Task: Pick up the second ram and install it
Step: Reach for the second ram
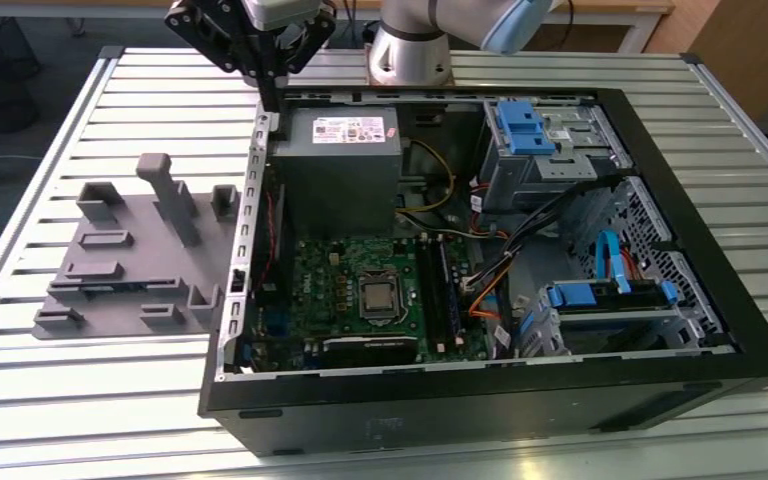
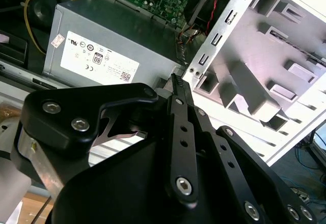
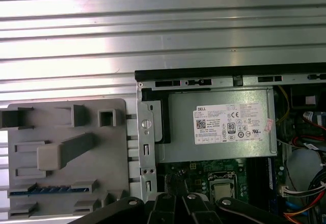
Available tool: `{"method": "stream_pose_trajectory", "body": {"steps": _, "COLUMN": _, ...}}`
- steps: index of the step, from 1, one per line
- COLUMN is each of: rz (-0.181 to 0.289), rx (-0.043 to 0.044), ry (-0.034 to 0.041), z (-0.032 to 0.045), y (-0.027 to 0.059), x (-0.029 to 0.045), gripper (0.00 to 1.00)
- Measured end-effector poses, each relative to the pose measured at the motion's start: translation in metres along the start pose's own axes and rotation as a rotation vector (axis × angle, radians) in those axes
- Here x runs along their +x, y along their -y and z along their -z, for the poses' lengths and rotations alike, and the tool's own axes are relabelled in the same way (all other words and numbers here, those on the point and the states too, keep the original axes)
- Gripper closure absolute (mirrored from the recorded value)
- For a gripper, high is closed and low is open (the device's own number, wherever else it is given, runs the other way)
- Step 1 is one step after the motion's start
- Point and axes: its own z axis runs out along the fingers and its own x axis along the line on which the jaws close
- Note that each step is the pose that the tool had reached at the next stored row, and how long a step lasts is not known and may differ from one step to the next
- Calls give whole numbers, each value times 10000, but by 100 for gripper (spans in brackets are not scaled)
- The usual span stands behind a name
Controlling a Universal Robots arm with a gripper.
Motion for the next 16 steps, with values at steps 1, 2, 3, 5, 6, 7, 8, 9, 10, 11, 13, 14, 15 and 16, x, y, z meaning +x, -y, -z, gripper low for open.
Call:
{"method": "stream_pose_trajectory", "body": {"steps": 1, "rz": 0, "rx": 0, "ry": -1, "z": 0, "y": 0, "x": 0, "gripper": 89}}
{"method": "stream_pose_trajectory", "body": {"steps": 2, "rz": 0, "rx": 0, "ry": 0, "z": 0, "y": 0, "x": 1, "gripper": 89}}
{"method": "stream_pose_trajectory", "body": {"steps": 3, "rz": -2, "rx": 0, "ry": 0, "z": 0, "y": 0, "x": 5, "gripper": 89}}
{"method": "stream_pose_trajectory", "body": {"steps": 5, "rz": -1, "rx": 1, "ry": -1, "z": 1, "y": 2, "x": 18, "gripper": 89}}
{"method": "stream_pose_trajectory", "body": {"steps": 6, "rz": 0, "rx": 0, "ry": 0, "z": 1, "y": 2, "x": 24, "gripper": 89}}
{"method": "stream_pose_trajectory", "body": {"steps": 7, "rz": -1, "rx": 0, "ry": 0, "z": 1, "y": 2, "x": 31, "gripper": 89}}
{"method": "stream_pose_trajectory", "body": {"steps": 8, "rz": 0, "rx": 0, "ry": 0, "z": 1, "y": 3, "x": 39, "gripper": 89}}
{"method": "stream_pose_trajectory", "body": {"steps": 9, "rz": 0, "rx": 0, "ry": 0, "z": 1, "y": 3, "x": 46, "gripper": 89}}
{"method": "stream_pose_trajectory", "body": {"steps": 10, "rz": 0, "rx": 0, "ry": 0, "z": 1, "y": 4, "x": 52, "gripper": 89}}
{"method": "stream_pose_trajectory", "body": {"steps": 11, "rz": -1, "rx": 0, "ry": 0, "z": 1, "y": 4, "x": 57, "gripper": 89}}
{"method": "stream_pose_trajectory", "body": {"steps": 13, "rz": 0, "rx": 0, "ry": 0, "z": 2, "y": 5, "x": 66, "gripper": 89}}
{"method": "stream_pose_trajectory", "body": {"steps": 14, "rz": 0, "rx": 0, "ry": 0, "z": 2, "y": 5, "x": 71, "gripper": 89}}
{"method": "stream_pose_trajectory", "body": {"steps": 15, "rz": 0, "rx": 0, "ry": 0, "z": 1, "y": 6, "x": 77, "gripper": 89}}
{"method": "stream_pose_trajectory", "body": {"steps": 16, "rz": 0, "rx": 0, "ry": 0, "z": 1, "y": 6, "x": 82, "gripper": 89}}
